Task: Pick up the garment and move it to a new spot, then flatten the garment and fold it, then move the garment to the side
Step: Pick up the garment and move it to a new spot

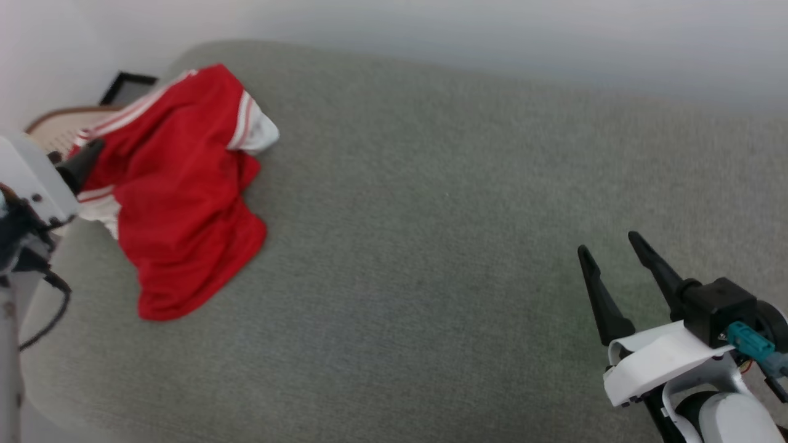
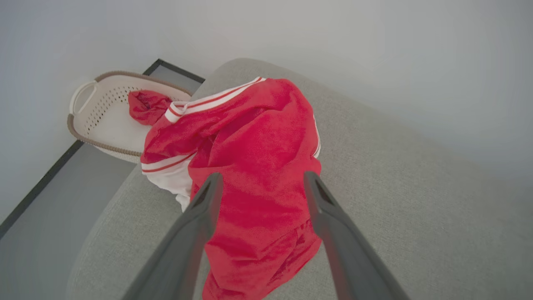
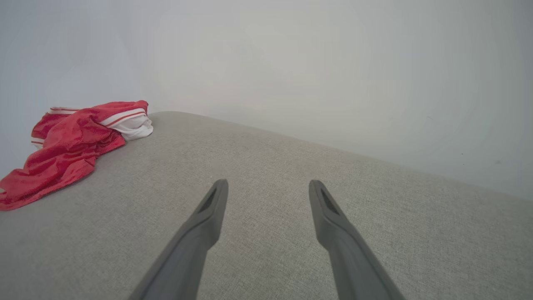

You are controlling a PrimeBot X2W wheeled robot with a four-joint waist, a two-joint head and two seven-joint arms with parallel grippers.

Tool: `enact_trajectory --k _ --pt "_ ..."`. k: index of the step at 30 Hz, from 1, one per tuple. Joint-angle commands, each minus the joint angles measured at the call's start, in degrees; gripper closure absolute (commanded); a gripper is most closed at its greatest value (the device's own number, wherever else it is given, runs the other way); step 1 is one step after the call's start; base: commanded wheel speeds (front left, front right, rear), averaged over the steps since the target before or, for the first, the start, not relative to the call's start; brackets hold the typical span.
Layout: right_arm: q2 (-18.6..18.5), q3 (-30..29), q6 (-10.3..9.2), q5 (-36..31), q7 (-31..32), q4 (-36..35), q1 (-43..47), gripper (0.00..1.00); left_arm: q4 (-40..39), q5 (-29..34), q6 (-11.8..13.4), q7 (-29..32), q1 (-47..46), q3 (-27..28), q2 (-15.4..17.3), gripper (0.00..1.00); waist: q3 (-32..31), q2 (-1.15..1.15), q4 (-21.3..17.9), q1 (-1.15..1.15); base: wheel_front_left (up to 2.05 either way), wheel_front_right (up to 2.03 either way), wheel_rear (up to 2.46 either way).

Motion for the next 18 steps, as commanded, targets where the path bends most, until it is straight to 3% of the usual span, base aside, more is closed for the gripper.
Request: enact_trajectory --k 1,11,18 --pt "-0.4 0.0 0.02 0.1 0.5 -0.9 -1.1 0.00 2.6 0.4 0.5 0.4 -1.9 -0.3 0.5 0.00 5.7 0.00 -3.2 0.00 0.00 0.00 0.00" --pt "-2.5 -1.0 0.02 0.7 4.0 -6.6 -2.0 0.00 19.6 1.5 1.0 2.5 -10.0 -2.8 0.8 0.00 11.6 0.00 -5.5 0.00 0.00 0.00 0.00" --pt "-3.3 -1.4 0.02 0.8 6.4 -9.9 -2.2 0.00 28.9 2.5 -0.1 1.7 -13.4 -4.9 0.1 0.00 14.3 0.00 -6.2 0.00 0.00 0.00 0.00"
